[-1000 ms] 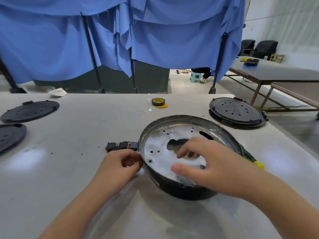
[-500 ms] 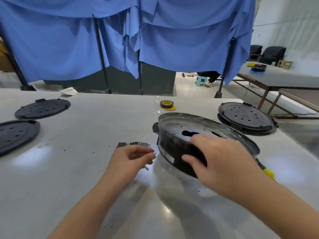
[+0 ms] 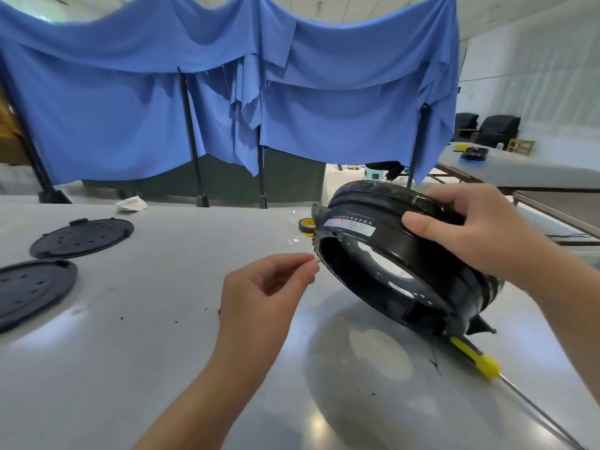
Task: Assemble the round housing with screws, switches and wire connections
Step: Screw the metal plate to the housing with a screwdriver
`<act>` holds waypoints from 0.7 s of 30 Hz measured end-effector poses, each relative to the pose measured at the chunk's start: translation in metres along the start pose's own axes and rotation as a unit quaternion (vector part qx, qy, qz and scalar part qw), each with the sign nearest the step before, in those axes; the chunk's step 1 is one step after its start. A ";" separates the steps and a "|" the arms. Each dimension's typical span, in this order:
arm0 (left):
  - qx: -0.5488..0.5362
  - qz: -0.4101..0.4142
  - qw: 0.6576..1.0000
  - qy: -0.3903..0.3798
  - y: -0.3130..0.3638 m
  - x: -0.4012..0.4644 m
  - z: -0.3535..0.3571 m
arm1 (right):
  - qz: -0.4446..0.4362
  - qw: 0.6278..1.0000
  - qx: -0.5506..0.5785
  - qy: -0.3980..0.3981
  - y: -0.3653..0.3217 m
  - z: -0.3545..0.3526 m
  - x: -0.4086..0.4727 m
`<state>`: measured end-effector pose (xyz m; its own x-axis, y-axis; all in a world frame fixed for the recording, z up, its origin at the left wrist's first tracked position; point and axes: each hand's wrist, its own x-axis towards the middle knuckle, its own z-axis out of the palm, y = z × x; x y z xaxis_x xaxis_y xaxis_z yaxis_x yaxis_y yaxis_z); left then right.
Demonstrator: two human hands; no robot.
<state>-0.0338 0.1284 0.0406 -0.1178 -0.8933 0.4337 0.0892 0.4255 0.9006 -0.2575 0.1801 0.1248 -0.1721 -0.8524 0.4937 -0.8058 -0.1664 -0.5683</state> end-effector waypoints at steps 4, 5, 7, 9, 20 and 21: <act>0.077 0.141 0.987 0.014 0.020 0.004 0.012 | 0.028 0.997 0.069 0.001 0.003 -0.013 0.001; 0.100 0.172 0.980 0.019 0.022 0.006 0.016 | 0.032 0.996 0.085 -0.003 0.002 -0.015 0.000; 0.124 0.205 0.970 0.034 0.024 0.009 0.021 | 0.035 0.992 0.123 -0.010 -0.001 -0.017 -0.002; 0.127 0.216 0.967 0.045 0.025 0.011 0.025 | 0.035 0.988 0.151 -0.017 -0.003 -0.019 -0.005; 0.153 0.249 0.955 0.058 0.022 0.007 0.024 | 0.034 0.973 0.218 -0.061 -0.004 -0.022 -0.015; 0.156 0.251 0.954 0.058 0.022 0.006 0.024 | 0.034 0.973 0.219 -0.065 -0.004 -0.021 -0.015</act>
<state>-0.0562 0.1358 0.0639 -0.0257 -0.5679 0.8227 -0.1954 0.8099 0.5530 -0.2638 0.2043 0.1333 -0.1204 -0.9194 0.3744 -0.4723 -0.2787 -0.8362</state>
